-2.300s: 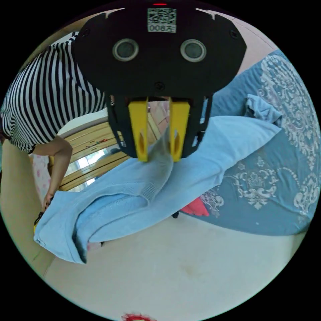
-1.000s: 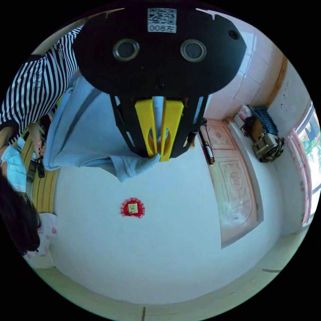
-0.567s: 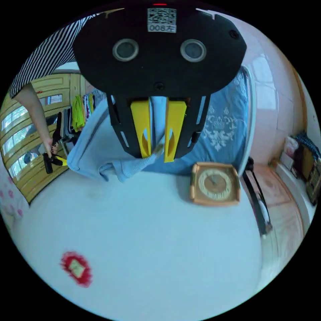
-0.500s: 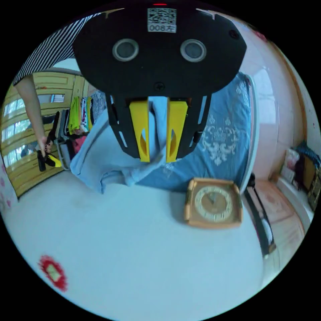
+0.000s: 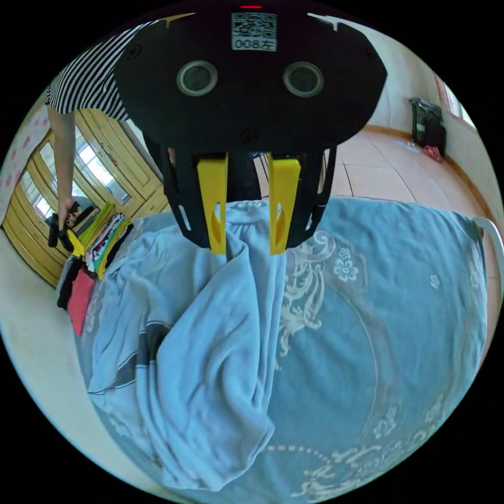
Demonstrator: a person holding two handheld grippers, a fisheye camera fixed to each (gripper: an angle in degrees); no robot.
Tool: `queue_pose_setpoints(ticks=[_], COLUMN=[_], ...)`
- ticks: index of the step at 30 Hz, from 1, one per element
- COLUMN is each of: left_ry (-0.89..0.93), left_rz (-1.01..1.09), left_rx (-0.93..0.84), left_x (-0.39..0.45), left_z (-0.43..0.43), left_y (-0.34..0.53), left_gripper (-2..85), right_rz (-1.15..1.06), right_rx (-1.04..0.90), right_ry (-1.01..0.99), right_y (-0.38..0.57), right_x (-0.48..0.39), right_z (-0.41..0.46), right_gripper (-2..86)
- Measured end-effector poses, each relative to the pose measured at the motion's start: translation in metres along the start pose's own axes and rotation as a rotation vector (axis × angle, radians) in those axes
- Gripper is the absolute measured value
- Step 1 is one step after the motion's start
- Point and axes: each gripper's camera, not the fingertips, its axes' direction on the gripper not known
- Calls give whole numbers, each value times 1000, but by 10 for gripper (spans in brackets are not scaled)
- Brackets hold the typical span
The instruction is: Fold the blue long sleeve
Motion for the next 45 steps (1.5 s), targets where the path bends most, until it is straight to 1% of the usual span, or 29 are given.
queue_pose_setpoints(ticks=[5,8,9,12,14,16,19,22,24,25,26,27,28,30,32,34,36,37,38,41,42,43,45], left_ry=[-48,-70,-83,-136,-107,-106,-173,-315,-404,-418,-435,-436,-425,-356,-263,-205,-64,-16,71,210,243,255,286], left_rz=[-73,-119,-108,-45,-34,-16,36,34,-65,-105,-186,-251,-273,-341,-309,-264,-177,-159,-134,-109,-110,-114,-112], left_rx=[-57,-60,-70,-83,-69,-63,-59,13,139,181,269,355,392,507,536,480,332,288,212,85,44,31,7], left_x=[-41,-63,-70,-85,-96,-105,-118,-143,-181,-191,-212,-231,-240,-266,-277,-283,-286,-287,-287,-286,-288,-289,-297], left_z=[17,15,12,4,-2,-11,-36,-86,-144,-159,-188,-212,-221,-237,-226,-197,-140,-124,-94,-34,-17,-11,3], left_y=[-58,-89,-100,-120,-129,-137,-144,-145,-143,-142,-139,-136,-135,-132,-135,-142,-153,-156,-159,-162,-165,-167,-175], left_gripper=[105,87,78,50,39,32,24,22,24,27,31,37,40,60,71,80,96,100,107,124,129,130,133], right_rz=[-38,-35,-32,-19,-28,-45,-76,-132,-146,-142,-128,-122,-112,-86,-53,-38,-41,-54,-70,-94,-91,-82,-71], right_rx=[-37,-87,-99,-147,-160,-183,-187,-99,-16,52,121,149,188,205,194,138,71,19,-40,-177,-192,-219,-232], right_ry=[210,276,275,253,269,267,277,358,430,471,504,513,508,481,493,447,347,279,242,246,236,205,214], right_y=[-78,-120,-128,-155,-169,-177,-188,-200,-210,-218,-226,-229,-236,-245,-247,-241,-229,-219,-208,-182,-179,-174,-171], right_x=[13,30,35,54,63,68,71,67,64,64,64,65,69,79,100,122,142,153,160,176,179,187,197], right_z=[41,74,80,106,115,115,96,49,13,-11,-33,-41,-53,-58,-40,-13,19,44,70,128,136,149,164], right_gripper=[91,97,96,59,44,39,34,33,35,37,39,41,44,50,60,70,80,86,92,106,107,108,109])
